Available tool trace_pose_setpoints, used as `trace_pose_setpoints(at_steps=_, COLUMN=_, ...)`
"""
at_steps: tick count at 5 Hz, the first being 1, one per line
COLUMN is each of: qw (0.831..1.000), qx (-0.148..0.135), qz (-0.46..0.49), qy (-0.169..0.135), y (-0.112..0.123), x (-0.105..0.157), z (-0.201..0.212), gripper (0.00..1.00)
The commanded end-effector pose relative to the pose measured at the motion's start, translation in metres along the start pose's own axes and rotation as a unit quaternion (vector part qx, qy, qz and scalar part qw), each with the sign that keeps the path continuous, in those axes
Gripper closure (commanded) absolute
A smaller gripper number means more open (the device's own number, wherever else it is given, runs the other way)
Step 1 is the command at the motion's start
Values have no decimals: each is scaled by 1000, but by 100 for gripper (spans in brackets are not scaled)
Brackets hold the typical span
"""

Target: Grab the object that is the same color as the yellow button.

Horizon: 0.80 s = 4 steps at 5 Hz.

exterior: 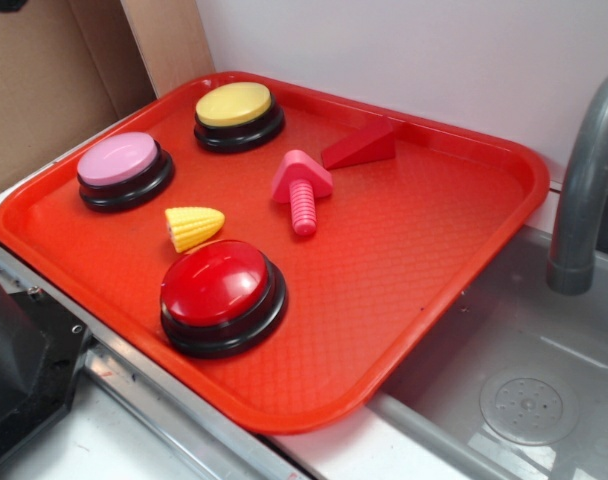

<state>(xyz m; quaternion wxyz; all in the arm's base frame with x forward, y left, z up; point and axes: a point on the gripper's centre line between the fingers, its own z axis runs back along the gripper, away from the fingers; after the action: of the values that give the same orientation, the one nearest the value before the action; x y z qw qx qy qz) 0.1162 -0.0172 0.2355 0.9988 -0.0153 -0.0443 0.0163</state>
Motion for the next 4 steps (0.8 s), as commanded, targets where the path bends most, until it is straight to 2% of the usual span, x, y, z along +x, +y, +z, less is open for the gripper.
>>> trace_pose_setpoints(at_steps=1, qw=1000, qx=0, qz=0, qy=0, y=0, x=0, z=0, gripper=0)
trace_pose_setpoints(at_steps=2, qw=1000, qx=4, qz=10, qy=19, y=19, x=10, z=-33, gripper=0)
trace_pose_setpoints(at_steps=3, qw=1000, qx=17, qz=1, qy=8, y=28, x=26, z=-71, gripper=0)
trace_pose_setpoints(at_steps=4, qw=999, qx=28, qz=33, qy=13, y=38, x=37, z=-109, gripper=0)
